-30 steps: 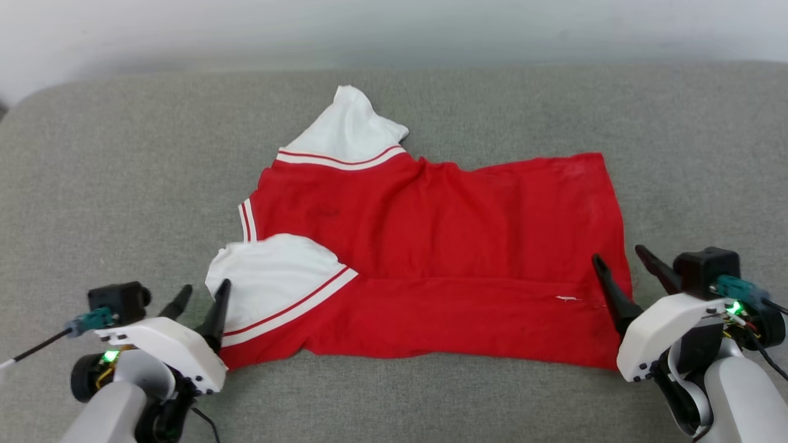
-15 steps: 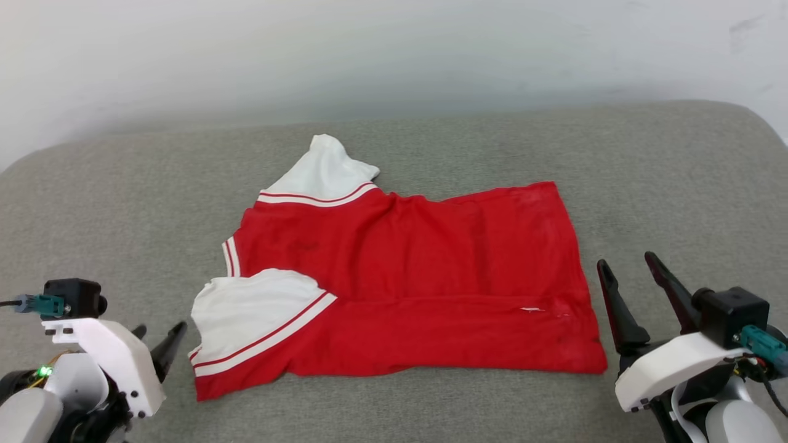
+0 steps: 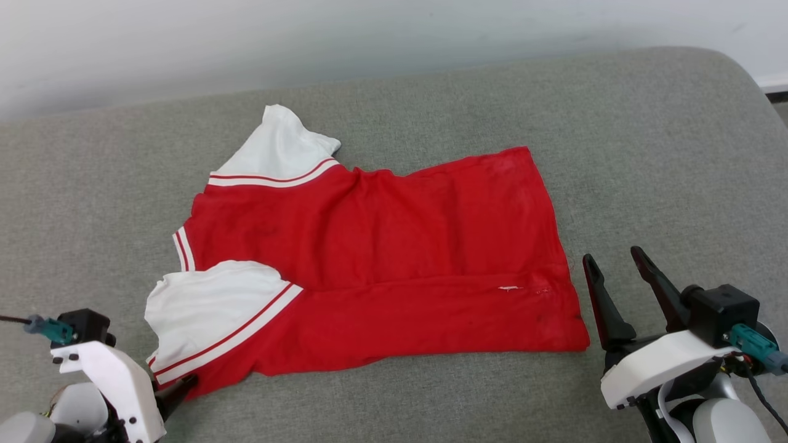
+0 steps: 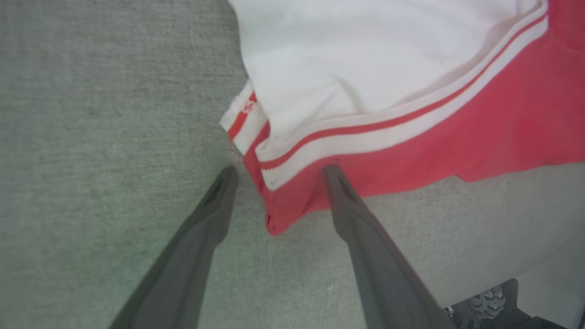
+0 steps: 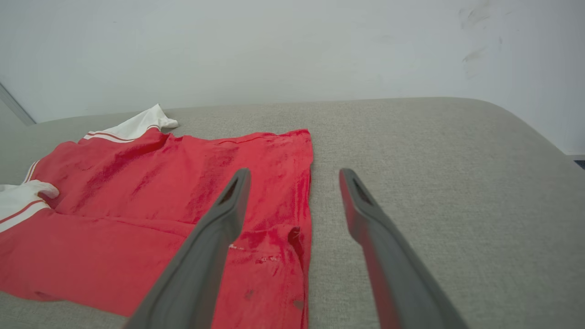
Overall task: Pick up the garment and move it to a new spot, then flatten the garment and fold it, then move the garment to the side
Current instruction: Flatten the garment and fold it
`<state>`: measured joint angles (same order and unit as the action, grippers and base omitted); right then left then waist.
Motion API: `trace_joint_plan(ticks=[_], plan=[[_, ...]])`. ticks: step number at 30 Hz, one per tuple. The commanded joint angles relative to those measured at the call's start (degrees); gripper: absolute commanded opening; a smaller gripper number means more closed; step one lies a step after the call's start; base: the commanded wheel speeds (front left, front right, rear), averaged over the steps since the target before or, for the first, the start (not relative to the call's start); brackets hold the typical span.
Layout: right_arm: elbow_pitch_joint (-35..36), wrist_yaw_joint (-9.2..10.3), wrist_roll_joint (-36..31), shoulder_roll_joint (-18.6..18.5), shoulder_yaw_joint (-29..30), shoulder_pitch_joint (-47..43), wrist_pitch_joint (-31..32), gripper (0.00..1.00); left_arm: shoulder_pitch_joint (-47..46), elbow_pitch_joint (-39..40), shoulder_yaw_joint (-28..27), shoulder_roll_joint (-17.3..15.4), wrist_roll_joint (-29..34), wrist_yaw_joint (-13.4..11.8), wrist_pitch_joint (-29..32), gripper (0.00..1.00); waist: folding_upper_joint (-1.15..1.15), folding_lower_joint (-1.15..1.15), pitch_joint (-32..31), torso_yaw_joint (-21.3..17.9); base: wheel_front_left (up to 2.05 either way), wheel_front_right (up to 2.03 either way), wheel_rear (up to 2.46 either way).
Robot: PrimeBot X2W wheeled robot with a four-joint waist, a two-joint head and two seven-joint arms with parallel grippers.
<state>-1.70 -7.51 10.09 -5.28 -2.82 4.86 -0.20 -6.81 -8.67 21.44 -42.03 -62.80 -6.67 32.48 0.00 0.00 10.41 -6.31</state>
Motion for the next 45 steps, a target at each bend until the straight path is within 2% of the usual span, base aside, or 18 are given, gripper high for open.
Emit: trace_joint_plan(ticks=[1,2,3,4,5,8,12,15,20,23,30,36,37,38,39,45], plan=[[0.11,0.04,-0.25,0.28,0.05,0.65,0.05,1.0,-0.64,-0.93,1.04,1.23,-0.65,0.47,1.12,1.0,0.0,0.0,0.79,-0.31,0.0,0.0,0.0],[0.11,0.04,-0.21,0.28,0.08,0.74,0.06,1.0,-0.7,-1.22,1.68,1.57,-0.9,0.75,2.06,1.0,0.0,0.0,1.05,-0.38,0.0,0.0,0.0],[0.16,0.04,-0.14,0.25,0.09,0.95,0.1,1.0,-0.74,-1.51,2.27,1.93,-1.43,1.02,3.1,0.5,0.0,0.0,1.25,-0.44,0.0,0.0,0.0],[0.11,0.04,-0.11,0.18,0.2,1.08,0.28,1.0,-0.74,-1.58,2.9,2.31,-1.69,1.4,4.0,0.16,0.0,0.0,1.37,-0.47,0.0,0.0,0.0],[0.12,0.04,0.0,0.09,0.34,1.17,0.51,1.0,-0.94,-1.54,3.16,2.59,-1.66,1.58,4.22,0.0,0.0,0.0,1.49,-0.48,0.0,0.0,0.0],[0.23,0.04,0.54,-0.33,0.94,1.19,1.45,1.0,-1.55,-0.99,3.09,2.83,-0.83,2.03,2.92,0.0,0.0,0.0,1.63,-0.39,0.0,0.0,0.0],[-0.19,0.04,2.74,-1.2,1.61,0.23,5.7,1.0,-1.53,0.55,1.98,1.75,0.89,1.96,-0.22,0.0,0.0,0.0,1.15,0.02,0.0,0.0,0.0],[-0.59,0.04,4.95,-2.96,1.64,-0.45,12.07,1.0,-1.09,2.84,1.12,0.87,2.22,1.38,-2.37,0.0,0.0,0.0,0.66,0.55,0.0,0.0,0.0],[-0.23,0.04,9.18,-6.67,0.54,-1.04,26.51,1.0,-0.56,8.06,0.28,-0.29,3.99,0.13,-4.58,0.0,0.0,0.0,0.68,1.95,0.0,0.0,0.0],[0.39,0.04,11.2,-7.96,-0.21,-0.29,32.21,1.0,-0.8,10.89,0.46,-0.48,5.11,-0.12,-5.41,0.0,0.0,0.0,1.49,3.04,0.0,0.0,0.0],[-2.08,0.04,11.97,-8.47,-1.36,3.25,37.28,1.0,-2.29,13.92,1.17,-0.23,6.39,-0.24,-5.47,0.0,0.0,0.0,4.32,4.76,0.0,0.0,0.0],[-7.58,-0.02,14.54,-6.88,-5.07,4.25,42.29,1.0,-3.06,13.66,1.57,0.4,6.52,0.28,-5.86,0.0,0.0,0.0,5.95,5.86,0.0,0.0,0.0],[-8.08,-0.06,14.93,-6.73,-5.6,4.24,42.89,0.77,-3.01,13.47,1.58,0.45,6.51,0.33,-5.99,0.0,0.0,0.0,6.04,5.94,0.0,0.0,0.0],[-8.35,-0.06,15.18,-6.6,-5.94,4.4,43.12,0.33,-2.96,13.33,1.57,0.51,6.5,0.39,-6.04,0.0,0.0,0.0,6.08,5.98,0.0,0.0,0.0],[-8.51,-0.06,15.4,-6.59,-6.07,4.57,43.14,0.0,-2.88,13.18,1.58,0.58,6.48,0.44,-6.12,0.0,0.0,0.0,6.04,6.01,0.0,0.0,0.0],[-7.27,-0.03,15.43,-8.56,-5.37,6.43,42.55,0.0,-1.91,12.27,1.84,1.13,6.76,0.85,-7.53,0.0,0.0,0.0,4.51,5.89,0.0,0.0,0.0]])
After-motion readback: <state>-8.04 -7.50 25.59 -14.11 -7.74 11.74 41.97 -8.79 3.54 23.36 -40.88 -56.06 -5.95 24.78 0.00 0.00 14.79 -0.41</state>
